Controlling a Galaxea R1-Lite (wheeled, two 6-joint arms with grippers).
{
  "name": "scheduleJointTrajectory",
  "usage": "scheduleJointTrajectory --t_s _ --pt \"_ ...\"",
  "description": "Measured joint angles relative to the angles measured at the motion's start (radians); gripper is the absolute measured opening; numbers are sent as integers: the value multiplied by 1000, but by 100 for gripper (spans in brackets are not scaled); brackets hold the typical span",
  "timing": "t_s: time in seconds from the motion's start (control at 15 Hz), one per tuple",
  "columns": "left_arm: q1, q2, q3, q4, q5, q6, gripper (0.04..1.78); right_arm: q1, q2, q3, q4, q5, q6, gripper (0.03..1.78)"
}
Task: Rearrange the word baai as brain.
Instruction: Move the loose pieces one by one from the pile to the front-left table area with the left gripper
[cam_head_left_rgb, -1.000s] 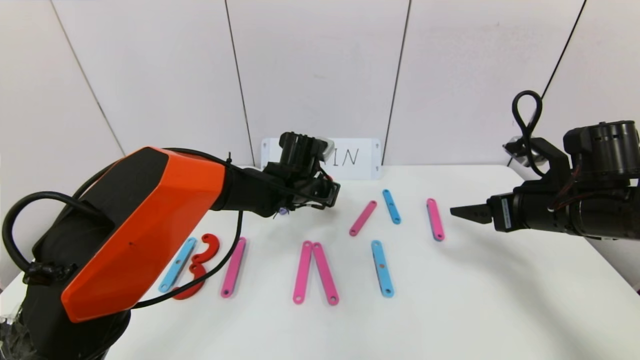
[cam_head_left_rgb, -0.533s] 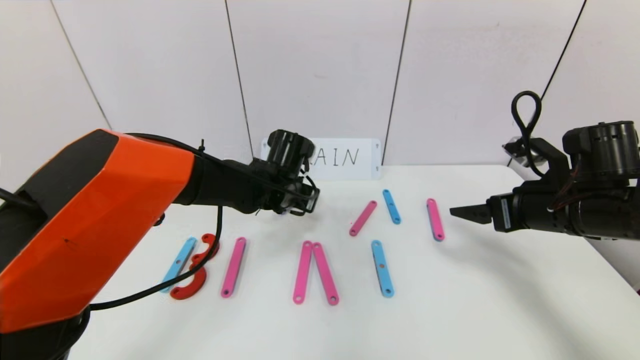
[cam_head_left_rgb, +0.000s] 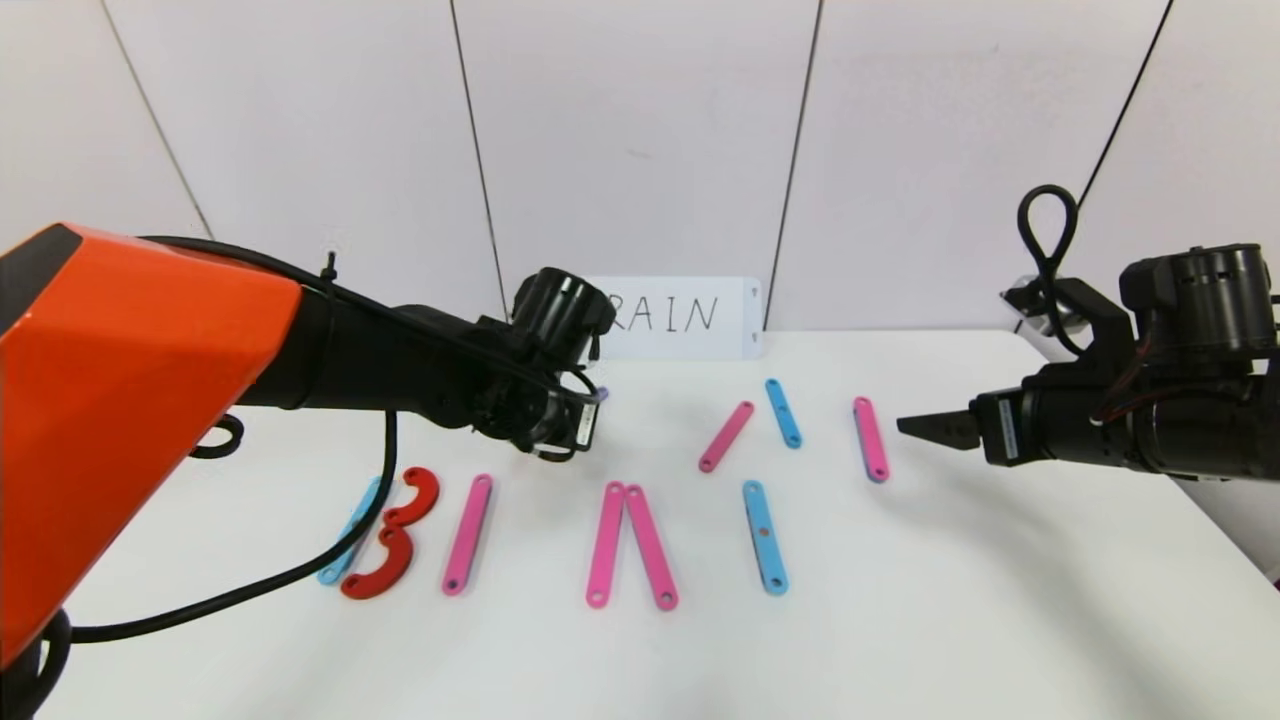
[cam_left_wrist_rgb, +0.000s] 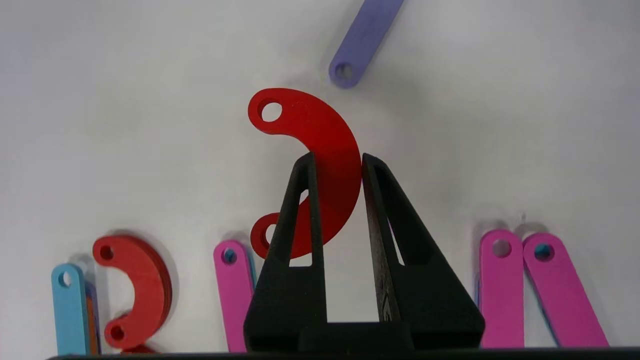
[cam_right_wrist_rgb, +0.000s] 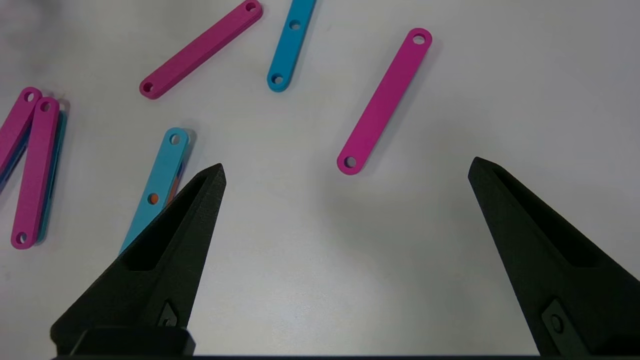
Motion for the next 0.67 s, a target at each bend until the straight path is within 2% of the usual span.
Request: scheduleJointTrajectory --t_s 0.13,0.67 --pt "0 -21 26 45 -1 -58 30 2 4 0 0 0 1 170" --pt "-1 -46 149 33 -45 -137 30 6 16 0 -1 -2 2 170"
